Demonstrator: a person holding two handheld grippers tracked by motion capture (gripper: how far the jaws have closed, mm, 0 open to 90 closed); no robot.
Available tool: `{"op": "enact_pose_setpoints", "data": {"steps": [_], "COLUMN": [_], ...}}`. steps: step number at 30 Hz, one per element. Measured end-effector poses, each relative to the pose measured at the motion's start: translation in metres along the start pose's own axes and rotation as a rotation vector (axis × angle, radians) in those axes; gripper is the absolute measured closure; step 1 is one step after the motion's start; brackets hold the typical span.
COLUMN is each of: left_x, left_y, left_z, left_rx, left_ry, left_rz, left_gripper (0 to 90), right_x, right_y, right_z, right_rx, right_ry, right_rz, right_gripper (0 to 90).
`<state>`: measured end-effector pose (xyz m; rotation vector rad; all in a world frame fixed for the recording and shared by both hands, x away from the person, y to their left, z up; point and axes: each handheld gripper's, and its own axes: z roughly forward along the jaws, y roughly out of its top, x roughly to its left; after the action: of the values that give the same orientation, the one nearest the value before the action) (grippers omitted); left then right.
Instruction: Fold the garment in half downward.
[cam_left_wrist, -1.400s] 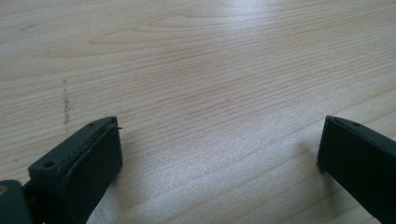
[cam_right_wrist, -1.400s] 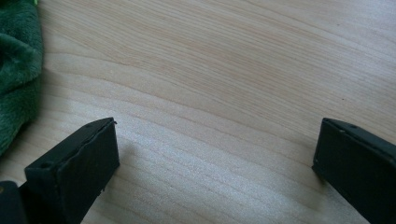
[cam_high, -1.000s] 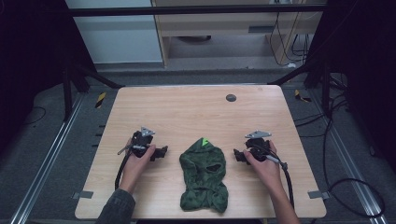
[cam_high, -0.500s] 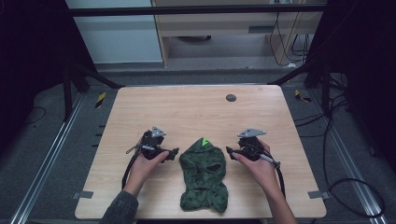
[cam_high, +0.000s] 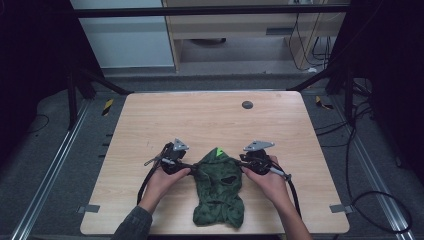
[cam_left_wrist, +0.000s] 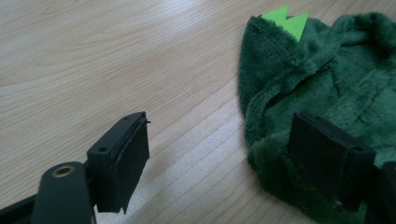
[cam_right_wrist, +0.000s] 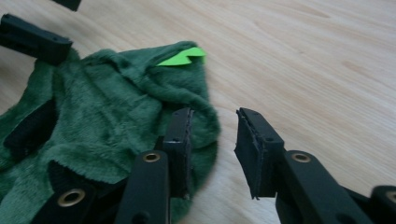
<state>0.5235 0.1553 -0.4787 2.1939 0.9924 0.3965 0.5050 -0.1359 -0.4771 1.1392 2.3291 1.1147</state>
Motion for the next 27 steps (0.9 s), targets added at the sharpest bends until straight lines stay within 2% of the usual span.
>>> {"op": "enact_pose_setpoints", "data": {"steps": [2,3,8,9,10,12,15,19,21,26,27], "left_x": [0.000,-0.001,-0.004,-0.004,-0.005,-0.006,-0.005,-0.002,-0.003,-0.005,-0.006], "left_y": [0.000,0.000,-0.002,-0.003,-0.003,-0.003,-0.005,-0.008,-0.008,-0.007,-0.007], "left_z": [0.001,0.002,0.008,0.009,0.010,0.011,0.013,0.015,0.016,0.014,0.014], "left_rx": [0.000,0.005,0.019,0.020,0.019,0.039,0.058,0.065,0.057,0.053,0.048], "left_ry": [-0.003,-0.003,-0.008,-0.012,-0.017,-0.024,-0.024,-0.046,-0.054,-0.093,-0.101], "left_rz": [0.000,0.003,0.010,0.010,0.009,0.022,0.024,0.019,0.023,0.041,0.041], "left_gripper": [21.6,22.9,23.0,22.2,22.2,17.8,14.5,13.5,15.6,30.9,30.9], "right_x": [0.002,0.003,0.004,0.003,0.003,0.003,0.003,0.003,0.003,0.004,0.005], "right_y": [0.000,-0.002,-0.004,-0.005,-0.005,-0.006,-0.007,-0.009,-0.009,-0.009,-0.009], "right_z": [0.001,0.005,0.010,0.012,0.012,0.015,0.016,0.020,0.022,0.023,0.023], "right_rx": [0.006,0.022,0.037,0.042,0.042,0.053,0.065,0.077,0.079,0.086,0.087], "right_ry": [0.003,0.011,0.003,-0.001,-0.001,0.003,0.010,0.023,0.029,0.026,0.027], "right_rz": [-0.001,-0.013,-0.012,-0.006,-0.006,0.005,0.006,0.015,0.016,0.009,0.006], "right_gripper": [66.7,65.3,59.1,54.1,54.1,47.9,44.7,42.0,42.1,43.7,45.0]}}
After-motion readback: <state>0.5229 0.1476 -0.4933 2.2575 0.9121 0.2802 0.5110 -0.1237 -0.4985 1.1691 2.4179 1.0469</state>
